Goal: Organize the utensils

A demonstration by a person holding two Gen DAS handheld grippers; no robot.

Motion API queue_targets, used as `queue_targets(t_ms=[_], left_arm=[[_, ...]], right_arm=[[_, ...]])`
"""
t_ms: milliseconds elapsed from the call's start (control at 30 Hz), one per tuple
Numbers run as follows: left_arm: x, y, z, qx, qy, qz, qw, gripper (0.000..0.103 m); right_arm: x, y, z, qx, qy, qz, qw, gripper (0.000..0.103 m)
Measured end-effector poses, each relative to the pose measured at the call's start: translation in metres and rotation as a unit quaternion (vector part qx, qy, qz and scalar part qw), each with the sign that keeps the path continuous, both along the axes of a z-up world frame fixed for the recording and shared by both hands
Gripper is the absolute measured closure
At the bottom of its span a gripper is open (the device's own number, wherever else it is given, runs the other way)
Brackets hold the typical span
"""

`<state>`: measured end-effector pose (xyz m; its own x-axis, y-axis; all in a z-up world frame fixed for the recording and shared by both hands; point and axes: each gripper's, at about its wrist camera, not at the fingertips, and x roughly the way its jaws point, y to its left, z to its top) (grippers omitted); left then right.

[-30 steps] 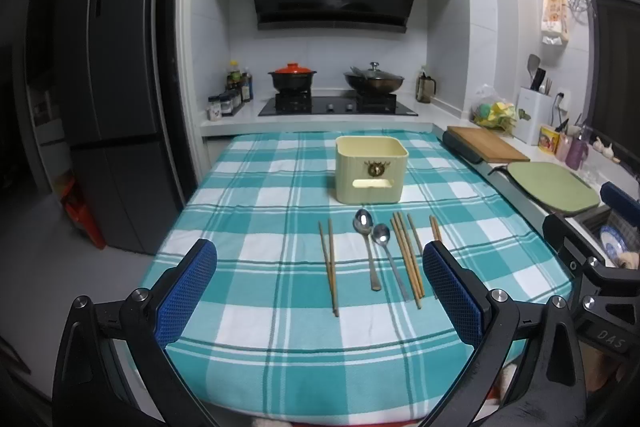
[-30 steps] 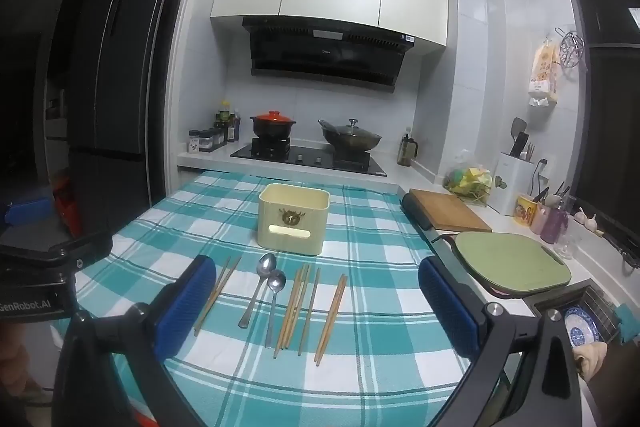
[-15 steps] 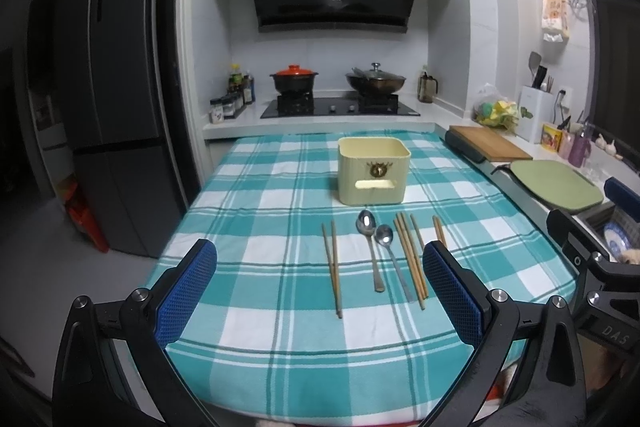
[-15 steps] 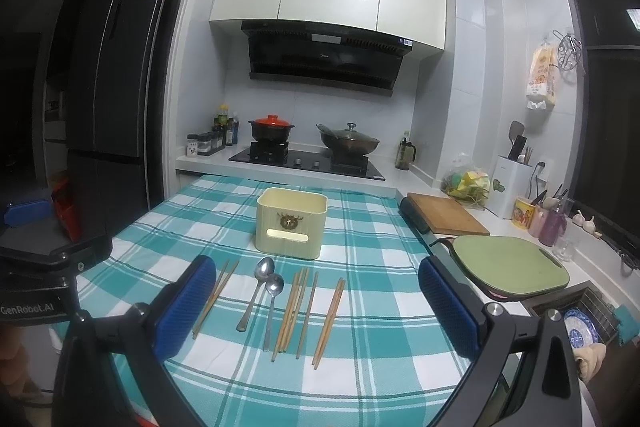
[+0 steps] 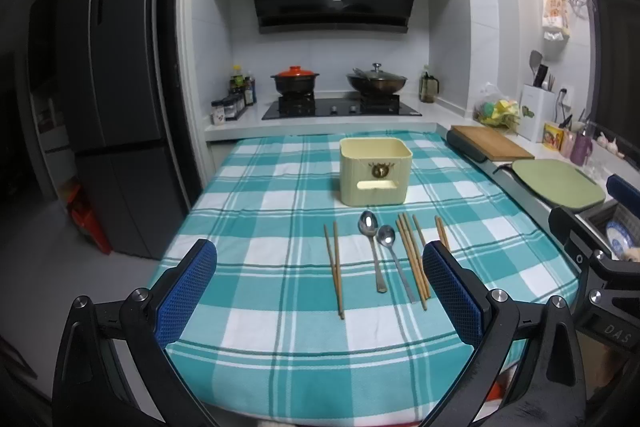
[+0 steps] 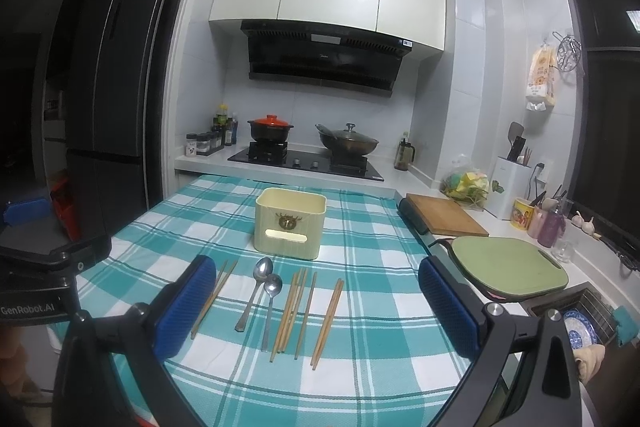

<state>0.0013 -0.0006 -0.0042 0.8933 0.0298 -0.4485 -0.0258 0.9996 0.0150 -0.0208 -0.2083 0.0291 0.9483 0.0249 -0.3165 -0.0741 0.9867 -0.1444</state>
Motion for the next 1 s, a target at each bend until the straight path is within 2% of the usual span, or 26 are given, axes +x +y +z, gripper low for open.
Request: queue_targets(t_ms=[1000], left_arm=[[0.006, -0.006, -0.002, 0.003, 0.01, 0.0, 0.9999, 0.0]], right_arm=[[0.001, -0.012, 0.004, 0.0, 0.004, -0.003, 1.0, 0.0]])
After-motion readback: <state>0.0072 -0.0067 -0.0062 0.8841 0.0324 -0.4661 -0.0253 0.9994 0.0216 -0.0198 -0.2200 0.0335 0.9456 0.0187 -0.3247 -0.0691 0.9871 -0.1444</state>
